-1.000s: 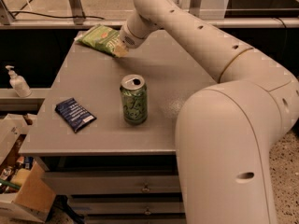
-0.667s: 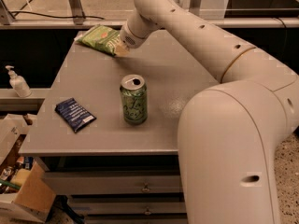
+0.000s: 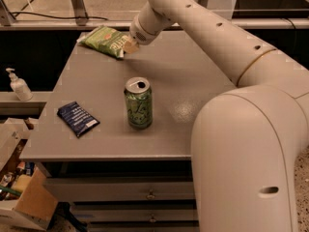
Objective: Pick green jalapeno chip bag
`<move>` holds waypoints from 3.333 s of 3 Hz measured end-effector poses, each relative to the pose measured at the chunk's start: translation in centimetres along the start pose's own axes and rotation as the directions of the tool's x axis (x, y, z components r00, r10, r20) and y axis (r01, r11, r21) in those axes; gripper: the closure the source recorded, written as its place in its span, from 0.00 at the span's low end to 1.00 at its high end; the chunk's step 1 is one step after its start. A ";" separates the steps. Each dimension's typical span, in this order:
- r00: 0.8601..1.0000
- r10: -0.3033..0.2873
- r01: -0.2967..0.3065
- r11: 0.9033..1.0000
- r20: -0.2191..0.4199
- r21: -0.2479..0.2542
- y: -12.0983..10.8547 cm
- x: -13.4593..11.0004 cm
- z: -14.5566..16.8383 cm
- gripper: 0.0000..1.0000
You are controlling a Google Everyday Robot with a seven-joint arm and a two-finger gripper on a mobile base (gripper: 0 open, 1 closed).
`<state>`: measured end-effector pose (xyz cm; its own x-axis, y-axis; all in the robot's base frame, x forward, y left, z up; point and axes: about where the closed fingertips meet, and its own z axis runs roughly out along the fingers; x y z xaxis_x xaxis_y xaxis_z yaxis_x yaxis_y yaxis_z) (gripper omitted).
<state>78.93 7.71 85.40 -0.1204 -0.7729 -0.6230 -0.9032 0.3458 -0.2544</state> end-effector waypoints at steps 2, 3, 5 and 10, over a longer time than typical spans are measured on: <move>1.000 0.024 -0.024 1.000 0.010 -0.002 -0.1 -0.1 -1.3 0.36; 1.000 0.023 -0.023 1.000 0.008 -0.007 0.1 -0.1 -1.0 0.12; 0.999 0.019 -0.022 0.998 0.045 0.067 -0.8 -0.1 -0.9 0.00; 0.971 0.125 -0.161 0.973 0.205 0.166 -7.1 -2.3 6.1 0.18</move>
Offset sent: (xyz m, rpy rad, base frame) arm -0.0039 -0.0073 0.0119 0.0174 0.0057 -0.0143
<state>88.16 10.30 84.16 -0.1457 -0.5977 -0.7884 -0.7906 0.5493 -0.2704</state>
